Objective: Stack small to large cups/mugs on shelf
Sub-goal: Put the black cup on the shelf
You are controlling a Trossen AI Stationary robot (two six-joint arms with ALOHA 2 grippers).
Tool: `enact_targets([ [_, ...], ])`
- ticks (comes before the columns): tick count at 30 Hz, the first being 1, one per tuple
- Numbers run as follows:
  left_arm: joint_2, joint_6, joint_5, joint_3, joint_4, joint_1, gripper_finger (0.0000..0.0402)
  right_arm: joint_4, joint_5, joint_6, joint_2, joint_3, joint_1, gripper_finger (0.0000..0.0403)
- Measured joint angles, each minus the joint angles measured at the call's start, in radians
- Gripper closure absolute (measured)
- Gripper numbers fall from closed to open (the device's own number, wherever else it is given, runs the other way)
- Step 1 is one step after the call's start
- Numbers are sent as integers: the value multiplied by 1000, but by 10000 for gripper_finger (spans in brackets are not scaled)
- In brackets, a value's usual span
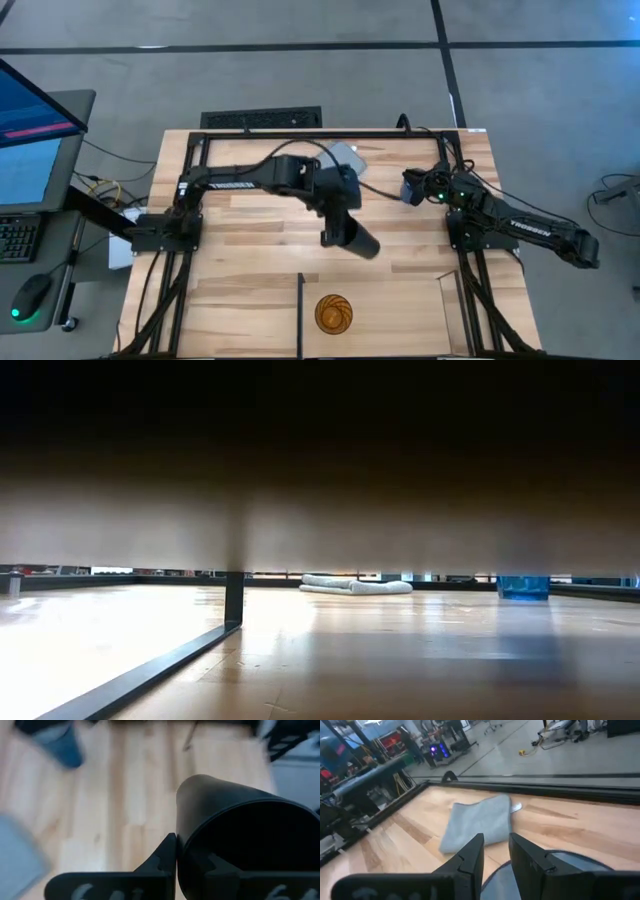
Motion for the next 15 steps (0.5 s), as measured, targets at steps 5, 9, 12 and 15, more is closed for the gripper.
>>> enact_targets([
  [5,35,1,16,-3,64,-39,401,-3,-39,9,18,0,0,290],
  [9,31,0,40,-2,107,-61,401,15,-48,9,11,1,1,290],
  [12,31,-9,59,-2,152,-76,401,16,-73,9,8,12,1,290],
  [15,31,-11,60,-2,190,-90,401,32,-109,9,3,37,1,290],
])
